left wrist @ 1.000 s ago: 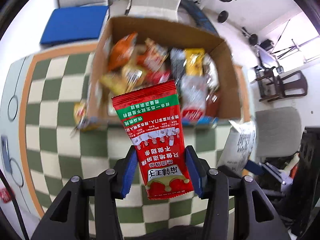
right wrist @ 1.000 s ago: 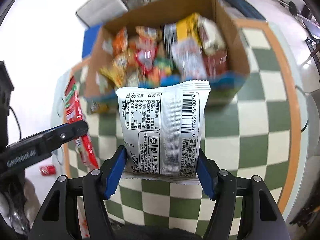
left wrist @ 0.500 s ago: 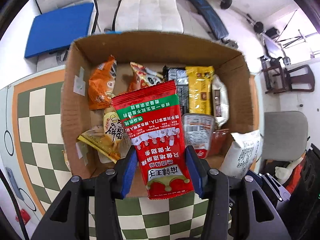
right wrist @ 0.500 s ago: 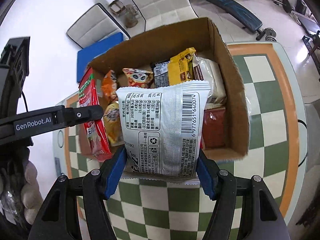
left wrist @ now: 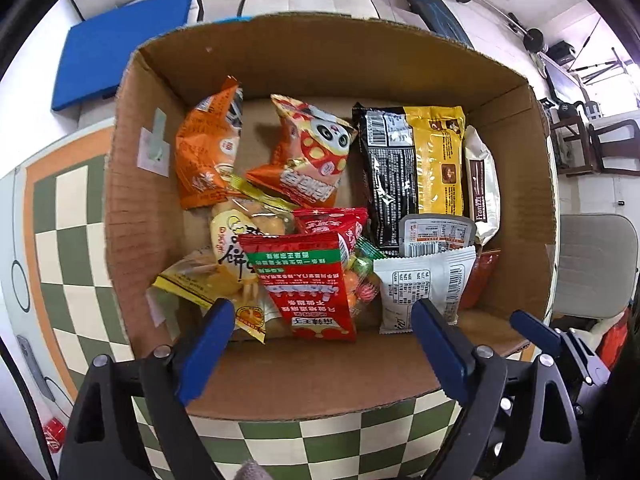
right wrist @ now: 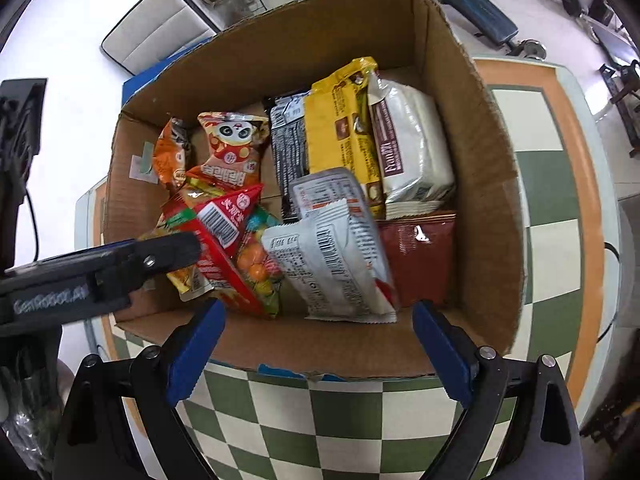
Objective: Organize snacks
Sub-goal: 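Carry both packets into the box and open both tools, then reach the left tool to the yellow cracker bag and grasp it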
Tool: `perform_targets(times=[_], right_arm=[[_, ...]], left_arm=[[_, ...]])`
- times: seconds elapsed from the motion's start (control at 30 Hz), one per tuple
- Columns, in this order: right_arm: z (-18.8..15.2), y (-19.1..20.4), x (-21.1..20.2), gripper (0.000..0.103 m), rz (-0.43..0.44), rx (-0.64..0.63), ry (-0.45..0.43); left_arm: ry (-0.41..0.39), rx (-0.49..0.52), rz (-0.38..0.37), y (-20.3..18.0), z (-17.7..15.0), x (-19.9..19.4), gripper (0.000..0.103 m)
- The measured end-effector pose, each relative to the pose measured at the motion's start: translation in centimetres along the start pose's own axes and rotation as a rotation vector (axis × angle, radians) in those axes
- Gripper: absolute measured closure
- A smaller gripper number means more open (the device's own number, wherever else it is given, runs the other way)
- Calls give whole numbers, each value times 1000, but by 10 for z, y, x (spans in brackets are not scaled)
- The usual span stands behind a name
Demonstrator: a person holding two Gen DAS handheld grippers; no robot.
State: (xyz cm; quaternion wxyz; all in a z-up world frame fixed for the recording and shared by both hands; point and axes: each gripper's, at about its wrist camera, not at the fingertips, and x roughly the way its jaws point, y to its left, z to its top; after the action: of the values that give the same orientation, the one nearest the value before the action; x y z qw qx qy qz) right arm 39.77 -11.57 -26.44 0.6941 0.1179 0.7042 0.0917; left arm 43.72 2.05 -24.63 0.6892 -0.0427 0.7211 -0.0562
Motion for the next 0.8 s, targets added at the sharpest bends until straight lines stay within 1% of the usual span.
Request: perform_targets(times=[0.2,0.37,0.47,0.67,0.73,0.8], right_arm=[[-3,5,-7,6,-55,-22,-19],[-8,13,-22,6,-88,-48,-57],[-13,15,-37,6,-112,-61,-93],[-25,16,-70,5,-130,-68,-155],[-31,17,-80,5,-128,-73,-175],[-36,18,-89,5,-134,-80,-195]], left_arm=[[-54,16,16,-5,-15,-22,13],[-123,15,33,-7,-33,-43,13],[-156,11,32,-6,-42,-56,13],[-221,-11,26,-7,-62,-75,13],[-247,-16,30,-8,-69,-82,13],[-291,-24,50,-10,-77,-92,12]])
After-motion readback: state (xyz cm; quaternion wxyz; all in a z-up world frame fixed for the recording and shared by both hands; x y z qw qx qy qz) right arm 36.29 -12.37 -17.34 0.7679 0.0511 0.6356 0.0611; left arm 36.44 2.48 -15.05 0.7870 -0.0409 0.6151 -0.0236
